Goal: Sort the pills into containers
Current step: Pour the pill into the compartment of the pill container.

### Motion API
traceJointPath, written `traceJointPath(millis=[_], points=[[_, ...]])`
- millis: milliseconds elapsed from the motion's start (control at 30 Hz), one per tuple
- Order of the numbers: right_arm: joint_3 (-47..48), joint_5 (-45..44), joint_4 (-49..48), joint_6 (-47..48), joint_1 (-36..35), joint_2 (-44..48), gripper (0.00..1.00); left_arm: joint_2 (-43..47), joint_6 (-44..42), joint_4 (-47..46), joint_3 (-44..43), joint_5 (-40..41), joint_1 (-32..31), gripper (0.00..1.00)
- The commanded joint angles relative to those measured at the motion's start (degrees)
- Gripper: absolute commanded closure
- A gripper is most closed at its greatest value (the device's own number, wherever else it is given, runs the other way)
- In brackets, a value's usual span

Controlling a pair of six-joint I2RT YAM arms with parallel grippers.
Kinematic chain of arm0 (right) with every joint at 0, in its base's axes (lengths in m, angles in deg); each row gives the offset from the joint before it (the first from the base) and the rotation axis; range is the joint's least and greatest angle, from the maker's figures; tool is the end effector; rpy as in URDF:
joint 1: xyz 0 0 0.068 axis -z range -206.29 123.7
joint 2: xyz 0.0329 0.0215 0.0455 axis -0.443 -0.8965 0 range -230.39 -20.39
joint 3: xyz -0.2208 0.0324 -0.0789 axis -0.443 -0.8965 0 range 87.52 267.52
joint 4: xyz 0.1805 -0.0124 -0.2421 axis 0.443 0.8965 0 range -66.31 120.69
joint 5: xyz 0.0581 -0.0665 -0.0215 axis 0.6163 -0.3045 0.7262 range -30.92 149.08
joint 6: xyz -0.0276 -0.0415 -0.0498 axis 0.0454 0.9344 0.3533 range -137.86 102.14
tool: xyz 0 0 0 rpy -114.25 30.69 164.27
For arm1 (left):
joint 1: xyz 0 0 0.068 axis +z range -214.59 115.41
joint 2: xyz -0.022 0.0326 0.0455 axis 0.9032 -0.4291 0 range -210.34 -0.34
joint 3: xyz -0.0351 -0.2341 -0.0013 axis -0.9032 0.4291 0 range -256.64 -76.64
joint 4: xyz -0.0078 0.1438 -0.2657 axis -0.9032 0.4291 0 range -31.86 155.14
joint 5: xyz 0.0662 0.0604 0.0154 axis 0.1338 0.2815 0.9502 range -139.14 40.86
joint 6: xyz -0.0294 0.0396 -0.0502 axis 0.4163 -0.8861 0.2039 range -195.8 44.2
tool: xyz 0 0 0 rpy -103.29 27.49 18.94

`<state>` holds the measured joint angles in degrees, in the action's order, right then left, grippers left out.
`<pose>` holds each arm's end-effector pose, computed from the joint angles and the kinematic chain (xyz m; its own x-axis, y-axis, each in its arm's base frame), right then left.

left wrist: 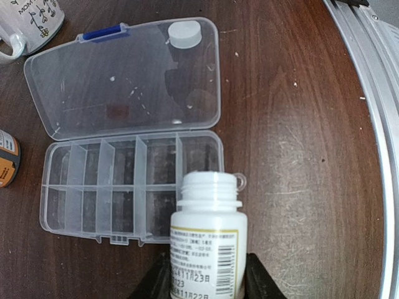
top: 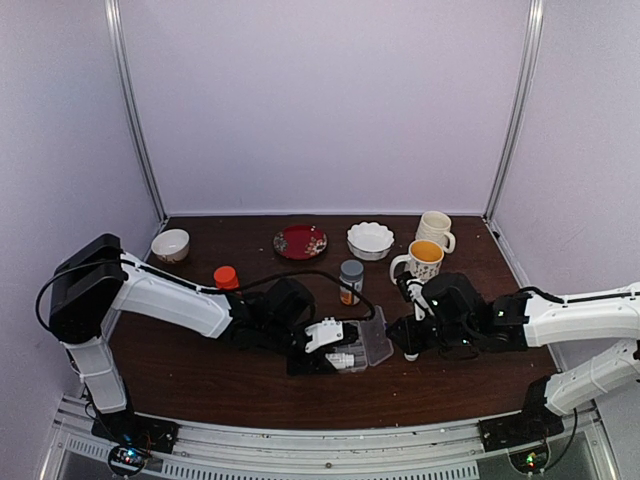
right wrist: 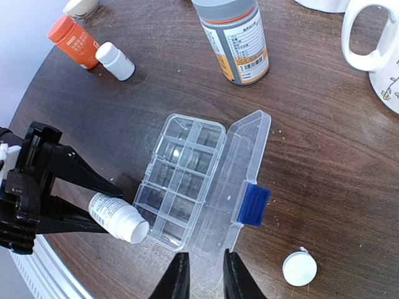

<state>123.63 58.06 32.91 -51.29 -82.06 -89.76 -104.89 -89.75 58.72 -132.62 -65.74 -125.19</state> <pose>0.1758 0.2566 0.1288 -0.7683 -0.1500 -0.6222 -0.4744 0.7860 0.3963 0.1806 -0.3540 0.0587 -0.1369 0.7138 -0.6868 0.9888 0.1396 -0.0521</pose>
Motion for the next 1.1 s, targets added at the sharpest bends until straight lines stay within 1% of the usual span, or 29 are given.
traceJointPath(millis=[0, 133, 300, 333, 533, 900, 1067], points=[[-0.6, -1.2, -0.4, -0.4, 0.4, 0.4, 0.8, 2.4, 0.7, 0.9, -1.3, 0.4, -0.6, 1.0], [-0.6, -1.0, -0.7, -0.4, 0.4, -0.1, 0.8, 2.1, 0.7, 0.2, -0.9, 0.2, -0.7, 1.0], [-0.6, -0.7, -0.6, -0.3, 0.4, -0.5, 0.8, 3.8, 1.5, -0.2, -0.3, -0.7, -0.7, 1.0], [-0.7, -0.8, -0.7, -0.4, 0.4, -0.5, 0.8, 3.8, 1.5, -1.7, -0.3, -0.7, -0.6, 1.0], [-0.2, -0.5, -0.6, -0.2, 0.4, -0.8, 0.8, 1.7, 1.5, -1.8, -1.0, -1.0, -0.6, 1.0], [-0.8, -0.5, -0.5, -0.4, 0.4, -0.5, 0.8, 1.7, 1.8, -1.8, -1.1, -0.6, -0.6, 1.0], [-1.0, -0.3, -1.0, -0.7, 0.4, -0.6, 0.81, -1.1, 1.7, -1.7, -1.3, -0.1, -0.6, 1.0]])
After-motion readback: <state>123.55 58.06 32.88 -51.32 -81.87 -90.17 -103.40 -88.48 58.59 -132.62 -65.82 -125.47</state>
